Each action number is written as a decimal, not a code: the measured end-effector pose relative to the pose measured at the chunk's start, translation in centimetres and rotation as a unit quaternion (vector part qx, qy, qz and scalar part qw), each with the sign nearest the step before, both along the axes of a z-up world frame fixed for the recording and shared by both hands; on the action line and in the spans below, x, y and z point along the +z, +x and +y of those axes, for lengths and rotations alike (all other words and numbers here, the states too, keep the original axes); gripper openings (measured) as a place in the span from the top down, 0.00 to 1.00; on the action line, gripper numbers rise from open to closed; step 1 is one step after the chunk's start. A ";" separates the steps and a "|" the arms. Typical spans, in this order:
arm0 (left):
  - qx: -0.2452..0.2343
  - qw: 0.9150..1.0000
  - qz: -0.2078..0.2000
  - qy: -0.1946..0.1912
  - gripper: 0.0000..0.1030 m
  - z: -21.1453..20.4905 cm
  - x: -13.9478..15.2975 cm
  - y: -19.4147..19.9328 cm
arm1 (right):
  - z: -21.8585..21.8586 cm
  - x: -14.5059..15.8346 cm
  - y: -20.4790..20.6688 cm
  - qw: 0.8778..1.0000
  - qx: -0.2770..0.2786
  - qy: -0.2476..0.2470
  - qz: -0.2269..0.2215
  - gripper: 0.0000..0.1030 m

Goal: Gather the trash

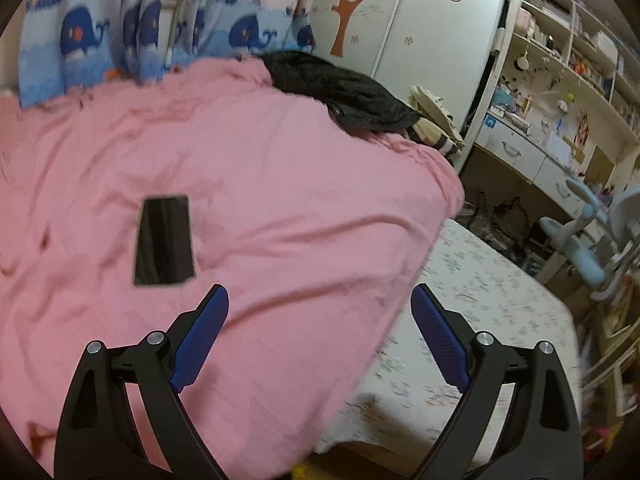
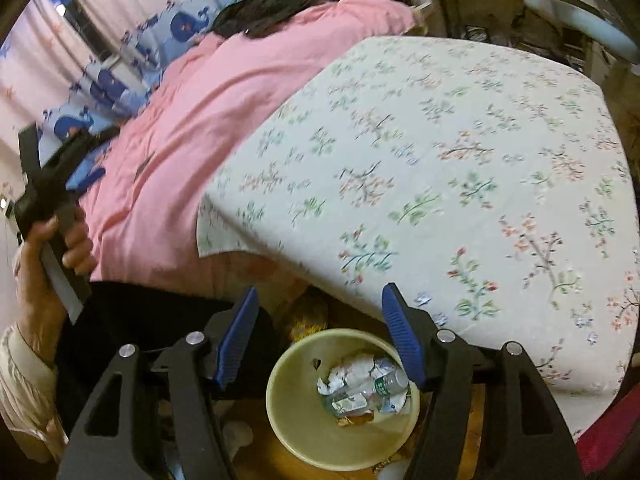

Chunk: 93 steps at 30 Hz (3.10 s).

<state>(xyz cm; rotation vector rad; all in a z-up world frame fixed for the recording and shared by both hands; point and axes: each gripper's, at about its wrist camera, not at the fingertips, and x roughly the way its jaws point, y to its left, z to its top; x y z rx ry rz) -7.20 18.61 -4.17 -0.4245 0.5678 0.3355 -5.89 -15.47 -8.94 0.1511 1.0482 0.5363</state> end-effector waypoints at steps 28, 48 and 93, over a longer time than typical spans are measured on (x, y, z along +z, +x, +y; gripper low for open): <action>-0.231 0.954 0.025 0.192 0.08 -14.4 2.1 4.3 | -3.0 7.1 -0.2 0.942 -0.238 -0.104 -0.212 0.07; -0.226 0.953 0.022 0.202 0.07 -17.9 1.8 1.3 | -2.9 7.2 -1.5 0.935 -0.259 -0.102 -0.218 0.07; -0.256 0.953 0.016 0.165 0.07 -18.7 2.1 1.3 | -3.1 6.9 -1.4 0.936 -0.265 -0.099 -0.209 0.07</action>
